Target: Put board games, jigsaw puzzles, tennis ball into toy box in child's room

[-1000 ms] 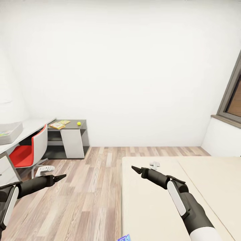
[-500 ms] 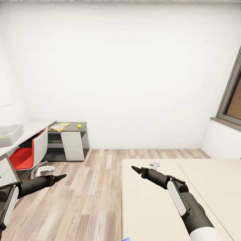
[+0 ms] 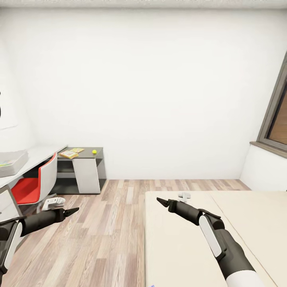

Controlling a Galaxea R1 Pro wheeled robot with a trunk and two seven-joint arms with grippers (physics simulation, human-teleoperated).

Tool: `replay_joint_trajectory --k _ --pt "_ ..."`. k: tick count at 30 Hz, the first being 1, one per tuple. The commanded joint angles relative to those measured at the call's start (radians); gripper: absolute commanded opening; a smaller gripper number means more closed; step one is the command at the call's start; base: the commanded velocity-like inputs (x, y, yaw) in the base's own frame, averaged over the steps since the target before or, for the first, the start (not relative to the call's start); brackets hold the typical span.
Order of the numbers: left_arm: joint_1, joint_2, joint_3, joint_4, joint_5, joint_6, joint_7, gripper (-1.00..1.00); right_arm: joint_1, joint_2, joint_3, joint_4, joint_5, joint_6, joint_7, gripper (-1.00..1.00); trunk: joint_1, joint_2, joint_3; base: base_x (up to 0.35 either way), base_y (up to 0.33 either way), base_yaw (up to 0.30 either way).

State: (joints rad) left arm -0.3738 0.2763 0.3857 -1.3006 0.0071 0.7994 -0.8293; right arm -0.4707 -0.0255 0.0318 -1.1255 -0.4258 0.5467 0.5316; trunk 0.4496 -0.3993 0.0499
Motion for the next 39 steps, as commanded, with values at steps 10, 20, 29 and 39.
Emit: replay_joint_trajectory --k 10,20,29,39 --pt "-0.001 0.000 0.001 0.000 0.001 0.007 -0.004 1.00 0.000 -0.002 0.002 0.000 -0.008 0.006 -0.001 1.00 0.000 -0.001 0.000 0.000 0.000 0.000" --pt "-0.001 0.000 0.001 0.000 0.001 0.007 -0.004 1.00 0.000 -0.002 0.002 0.000 -0.008 0.006 -0.001 1.00 0.000 -0.001 0.000 0.000 0.000 0.000" --pt "-0.001 0.000 0.001 0.000 0.001 0.007 -0.004 1.00 -0.001 -0.002 0.001 0.000 -0.008 0.006 -0.001 1.00 0.000 -0.001 0.000 0.000 0.000 0.000" --pt "-0.001 0.000 0.001 0.000 0.001 0.008 -0.004 1.00 0.000 -0.002 0.001 0.000 -0.008 0.006 -0.001 1.00 0.000 -0.001 0.000 0.000 0.000 0.000"
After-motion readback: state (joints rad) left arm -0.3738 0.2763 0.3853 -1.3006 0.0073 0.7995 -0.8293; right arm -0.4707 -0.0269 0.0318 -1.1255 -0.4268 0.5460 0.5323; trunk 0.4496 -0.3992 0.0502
